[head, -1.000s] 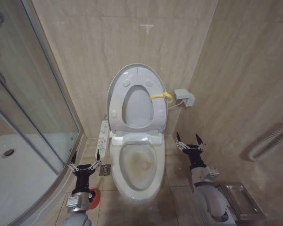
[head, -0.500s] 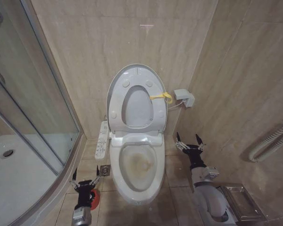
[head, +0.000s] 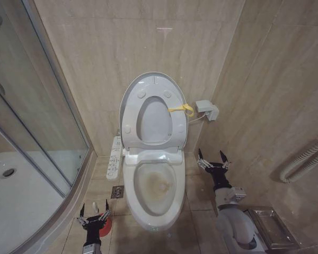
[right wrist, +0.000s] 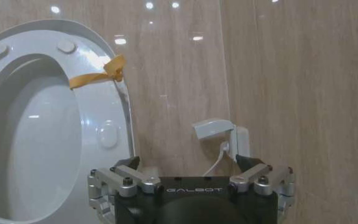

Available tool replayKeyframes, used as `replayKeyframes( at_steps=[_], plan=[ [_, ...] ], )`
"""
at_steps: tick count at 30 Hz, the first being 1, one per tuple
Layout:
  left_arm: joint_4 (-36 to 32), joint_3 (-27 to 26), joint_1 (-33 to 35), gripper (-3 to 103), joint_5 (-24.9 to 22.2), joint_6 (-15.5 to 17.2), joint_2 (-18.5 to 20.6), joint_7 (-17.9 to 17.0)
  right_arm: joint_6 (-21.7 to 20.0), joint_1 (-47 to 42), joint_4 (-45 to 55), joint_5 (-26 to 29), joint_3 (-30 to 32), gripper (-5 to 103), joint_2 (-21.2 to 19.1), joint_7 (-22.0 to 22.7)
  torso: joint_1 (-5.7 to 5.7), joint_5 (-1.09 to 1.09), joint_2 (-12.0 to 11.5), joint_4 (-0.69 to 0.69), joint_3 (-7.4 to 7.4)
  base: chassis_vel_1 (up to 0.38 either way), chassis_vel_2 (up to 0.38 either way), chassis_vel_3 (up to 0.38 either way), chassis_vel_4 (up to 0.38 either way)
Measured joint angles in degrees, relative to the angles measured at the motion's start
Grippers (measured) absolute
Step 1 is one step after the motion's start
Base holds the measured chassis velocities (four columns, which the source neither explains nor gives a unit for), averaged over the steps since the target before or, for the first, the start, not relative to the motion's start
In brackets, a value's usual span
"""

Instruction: Open the toilet lid, clean the toilet bowl with a toilet brush, close the toilet lid, and flush.

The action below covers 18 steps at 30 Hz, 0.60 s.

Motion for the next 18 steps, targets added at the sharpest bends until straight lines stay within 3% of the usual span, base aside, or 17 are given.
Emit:
replayKeyframes(
  at_steps=[7,18],
  plan=[
    [6.3,-0.4,-2.8,100,-1.4,-0.7,0.7,0.5,0.0,0.0,0.0,0.0,0.0,100,0.0,0.0,0.00,-0.01,0.0,0.00,0.00,0.000,0.000,0.000,0.000],
    [15.2,0.0,-8.7,100,-4.8,-1.5,2.2,5.1,0.0,0.0,0.0,0.0,0.0,100,0.0,0.0,0.00,-0.01,0.0,0.00,0.00,0.000,0.000,0.000,0.000]
  ],
)
